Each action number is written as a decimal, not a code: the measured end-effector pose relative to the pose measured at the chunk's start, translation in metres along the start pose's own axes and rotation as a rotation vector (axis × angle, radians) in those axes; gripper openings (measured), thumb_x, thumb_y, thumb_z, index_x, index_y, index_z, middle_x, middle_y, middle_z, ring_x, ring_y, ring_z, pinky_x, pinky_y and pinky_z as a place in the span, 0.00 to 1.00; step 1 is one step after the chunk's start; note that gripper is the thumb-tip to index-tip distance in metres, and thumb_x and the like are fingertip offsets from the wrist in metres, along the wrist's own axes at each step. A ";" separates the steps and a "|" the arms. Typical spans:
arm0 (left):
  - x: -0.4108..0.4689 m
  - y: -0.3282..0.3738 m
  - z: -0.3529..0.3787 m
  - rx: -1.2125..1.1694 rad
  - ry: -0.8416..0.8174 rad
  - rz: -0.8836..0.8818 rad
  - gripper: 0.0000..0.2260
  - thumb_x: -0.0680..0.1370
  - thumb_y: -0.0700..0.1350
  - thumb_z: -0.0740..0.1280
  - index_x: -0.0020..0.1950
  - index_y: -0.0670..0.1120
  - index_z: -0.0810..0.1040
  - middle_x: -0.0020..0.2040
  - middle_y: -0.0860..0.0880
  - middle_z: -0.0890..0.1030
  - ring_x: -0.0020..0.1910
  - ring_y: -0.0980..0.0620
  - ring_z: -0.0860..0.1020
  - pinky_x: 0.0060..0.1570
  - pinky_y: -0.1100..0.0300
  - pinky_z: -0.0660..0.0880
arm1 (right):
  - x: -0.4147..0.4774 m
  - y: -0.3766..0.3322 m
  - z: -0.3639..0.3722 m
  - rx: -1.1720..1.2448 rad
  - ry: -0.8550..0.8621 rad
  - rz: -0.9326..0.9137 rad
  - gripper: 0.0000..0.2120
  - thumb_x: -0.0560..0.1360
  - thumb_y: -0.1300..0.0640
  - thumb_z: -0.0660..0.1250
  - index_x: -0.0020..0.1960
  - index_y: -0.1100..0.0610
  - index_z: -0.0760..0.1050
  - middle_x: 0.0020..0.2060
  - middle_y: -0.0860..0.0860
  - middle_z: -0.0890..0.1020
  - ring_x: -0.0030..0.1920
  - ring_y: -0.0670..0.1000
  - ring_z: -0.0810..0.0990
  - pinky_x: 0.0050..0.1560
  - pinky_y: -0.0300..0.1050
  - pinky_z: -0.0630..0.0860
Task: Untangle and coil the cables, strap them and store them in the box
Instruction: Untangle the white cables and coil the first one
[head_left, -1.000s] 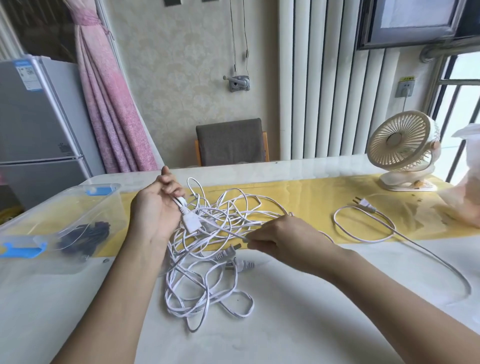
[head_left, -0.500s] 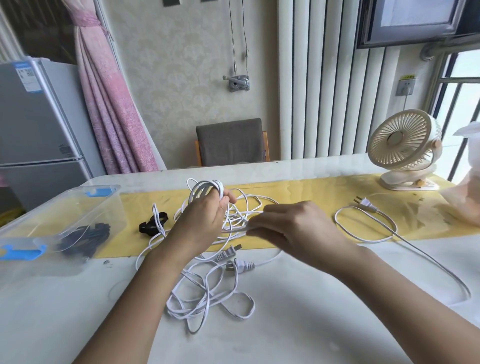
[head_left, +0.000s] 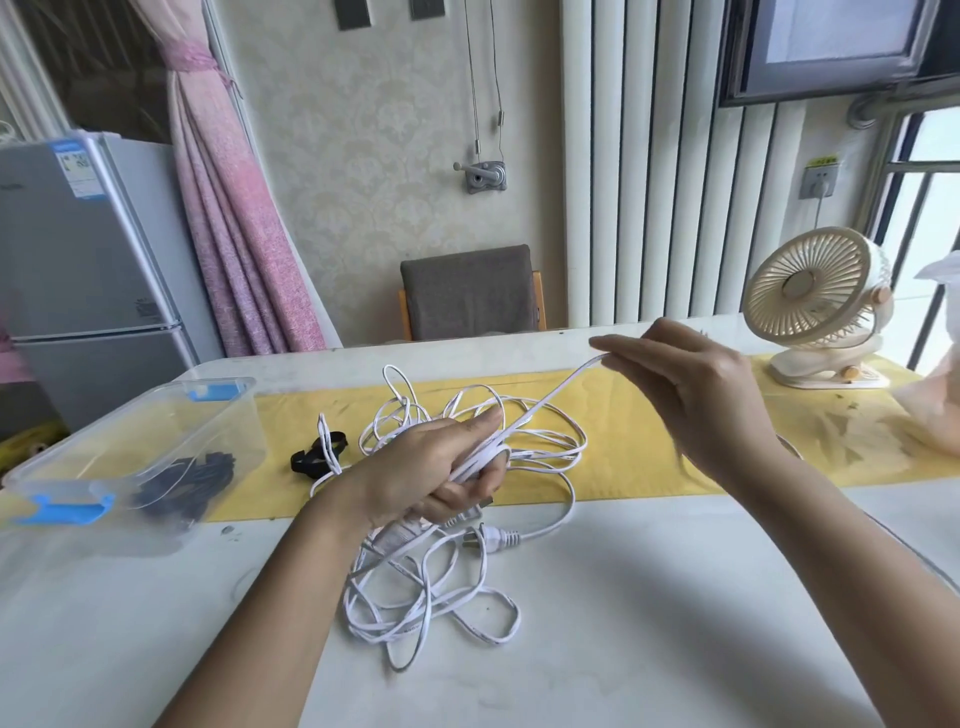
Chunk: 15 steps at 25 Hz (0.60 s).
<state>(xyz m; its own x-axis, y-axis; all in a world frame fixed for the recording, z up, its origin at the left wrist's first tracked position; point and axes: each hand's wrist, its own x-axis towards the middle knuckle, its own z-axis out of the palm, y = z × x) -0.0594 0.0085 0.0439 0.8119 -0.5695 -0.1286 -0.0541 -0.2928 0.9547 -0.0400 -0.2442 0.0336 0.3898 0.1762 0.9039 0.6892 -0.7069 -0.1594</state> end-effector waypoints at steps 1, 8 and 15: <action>-0.002 0.000 -0.005 -0.106 -0.111 -0.024 0.25 0.77 0.61 0.56 0.29 0.45 0.72 0.21 0.54 0.59 0.18 0.60 0.55 0.16 0.70 0.53 | 0.000 0.005 -0.001 -0.006 0.019 0.034 0.12 0.77 0.52 0.63 0.56 0.54 0.81 0.34 0.48 0.73 0.32 0.45 0.70 0.32 0.45 0.70; -0.004 -0.001 -0.017 -0.861 -0.694 0.246 0.15 0.83 0.48 0.52 0.40 0.46 0.69 0.22 0.53 0.61 0.19 0.58 0.54 0.20 0.65 0.52 | -0.008 0.007 0.018 0.000 -0.105 0.077 0.13 0.77 0.50 0.61 0.53 0.53 0.82 0.32 0.42 0.73 0.32 0.43 0.69 0.32 0.44 0.70; 0.009 -0.011 -0.030 -1.230 -0.228 0.353 0.10 0.82 0.42 0.54 0.52 0.40 0.73 0.35 0.47 0.72 0.30 0.55 0.64 0.34 0.62 0.64 | -0.034 -0.020 0.056 0.024 -0.493 -0.054 0.13 0.76 0.50 0.59 0.53 0.52 0.80 0.35 0.50 0.80 0.35 0.55 0.77 0.30 0.44 0.74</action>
<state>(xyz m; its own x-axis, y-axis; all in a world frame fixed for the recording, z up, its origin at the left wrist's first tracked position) -0.0340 0.0297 0.0405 0.7405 -0.6231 0.2519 0.4209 0.7221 0.5490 -0.0327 -0.1973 -0.0160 0.5918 0.5194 0.6164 0.7278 -0.6730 -0.1317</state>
